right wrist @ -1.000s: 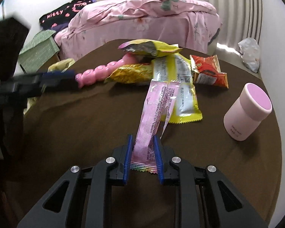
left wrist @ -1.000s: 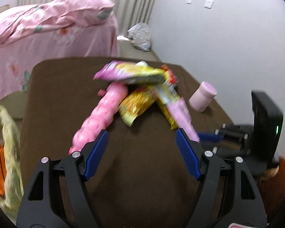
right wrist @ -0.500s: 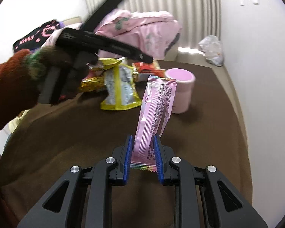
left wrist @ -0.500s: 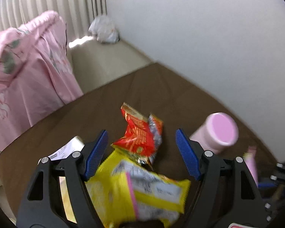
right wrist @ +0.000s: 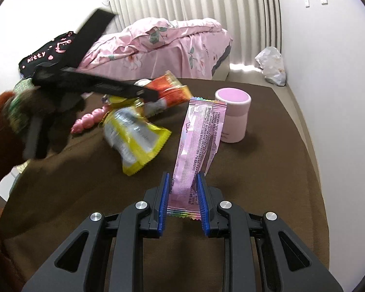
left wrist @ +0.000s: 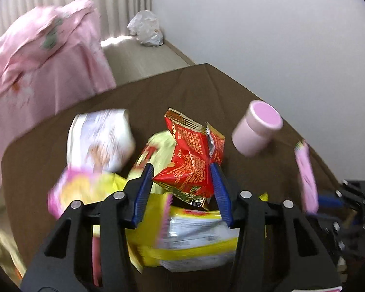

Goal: Collect trash

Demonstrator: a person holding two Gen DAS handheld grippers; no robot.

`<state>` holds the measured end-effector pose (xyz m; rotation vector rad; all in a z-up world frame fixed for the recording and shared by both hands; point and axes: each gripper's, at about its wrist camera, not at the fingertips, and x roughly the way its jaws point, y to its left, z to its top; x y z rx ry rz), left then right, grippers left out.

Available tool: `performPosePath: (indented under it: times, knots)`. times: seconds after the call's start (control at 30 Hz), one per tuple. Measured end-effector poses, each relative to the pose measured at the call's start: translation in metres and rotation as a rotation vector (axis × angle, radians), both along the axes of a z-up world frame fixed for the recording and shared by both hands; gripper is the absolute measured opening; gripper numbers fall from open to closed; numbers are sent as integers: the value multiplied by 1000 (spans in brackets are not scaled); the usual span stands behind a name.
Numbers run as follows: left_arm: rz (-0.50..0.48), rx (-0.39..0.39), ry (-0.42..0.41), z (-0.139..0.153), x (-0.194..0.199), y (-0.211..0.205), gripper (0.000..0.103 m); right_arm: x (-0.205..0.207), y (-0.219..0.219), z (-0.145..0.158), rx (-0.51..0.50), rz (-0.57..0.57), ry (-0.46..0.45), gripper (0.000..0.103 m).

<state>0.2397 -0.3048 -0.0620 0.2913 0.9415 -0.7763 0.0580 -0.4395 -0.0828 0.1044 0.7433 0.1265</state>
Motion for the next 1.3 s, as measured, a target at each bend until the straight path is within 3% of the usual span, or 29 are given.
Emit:
performPosePath:
  times: [0.27,0.37,0.47,0.6,0.73,1.03,1.3]
  knots:
    - [136,-196,-25,33,-63,85,46,-2,33,10,-23,78,19,22]
    - [174,-216,-24,35,-78,109,46,-4,48,10,-38,117,43,22]
    - [198,-208,10,29,-93,122,46,-7,59,6,-54,136,73,25]
    - [228,-189,75,6,-109,137,47,-7,64,-3,-12,159,115,48]
    - [253,-194,96,-5,-122,148,48,-16,66,-8,23,170,125,57]
    - [245,-226,72,-4,-132,166,58,-21,54,-11,3,46,160,57]
    - [205,-208,11,4,-142,176,67,-21,61,-6,-16,32,118,57]
